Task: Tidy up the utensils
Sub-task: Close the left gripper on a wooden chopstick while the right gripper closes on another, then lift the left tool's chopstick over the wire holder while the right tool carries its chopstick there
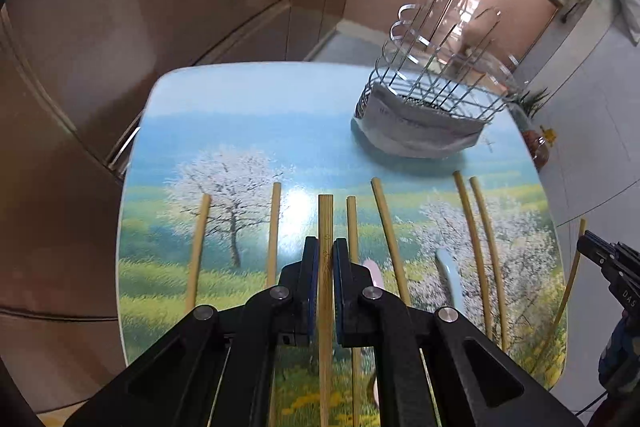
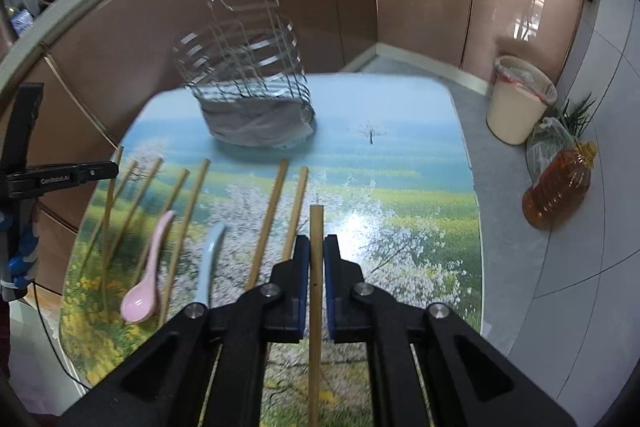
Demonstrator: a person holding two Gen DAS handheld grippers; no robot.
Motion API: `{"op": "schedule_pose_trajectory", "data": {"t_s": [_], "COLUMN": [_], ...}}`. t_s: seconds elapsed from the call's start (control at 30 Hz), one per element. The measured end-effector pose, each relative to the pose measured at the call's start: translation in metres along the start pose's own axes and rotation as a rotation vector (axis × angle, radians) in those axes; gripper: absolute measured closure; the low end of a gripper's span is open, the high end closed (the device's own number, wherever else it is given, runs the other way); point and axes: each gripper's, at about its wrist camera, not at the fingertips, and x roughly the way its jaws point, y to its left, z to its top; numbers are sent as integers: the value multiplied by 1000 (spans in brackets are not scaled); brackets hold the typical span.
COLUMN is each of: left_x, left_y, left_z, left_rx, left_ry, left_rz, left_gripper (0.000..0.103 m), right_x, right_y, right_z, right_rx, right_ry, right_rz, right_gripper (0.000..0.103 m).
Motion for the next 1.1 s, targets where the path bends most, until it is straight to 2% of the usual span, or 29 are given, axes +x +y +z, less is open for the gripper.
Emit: {"op": "schedule_pose_trajectory", "data": {"t_s": [0.3, 0.57, 0.77, 1.1], "left_x": [-68, -137, -178, -200], "left_y": [1, -7, -15, -41], "left_z": [-30, -22, 19, 111], "left_rx": [4, 8, 9, 3], "left_ry": [-114, -254, -353, -498], "left_rz": [-51, -103, -130, -166], "left_gripper": [97, 97, 97, 97], "right_x": [-68, -126, -150, -158], "right_y": [10, 30, 53, 81], "right_z": [-31, -13, 33, 158], "right_rx": [14, -20, -82, -143], "right_ry": [-150, -298, -383, -513], "right_rz": [32, 54, 61, 37], "right_gripper": [97, 97, 97, 97]}}
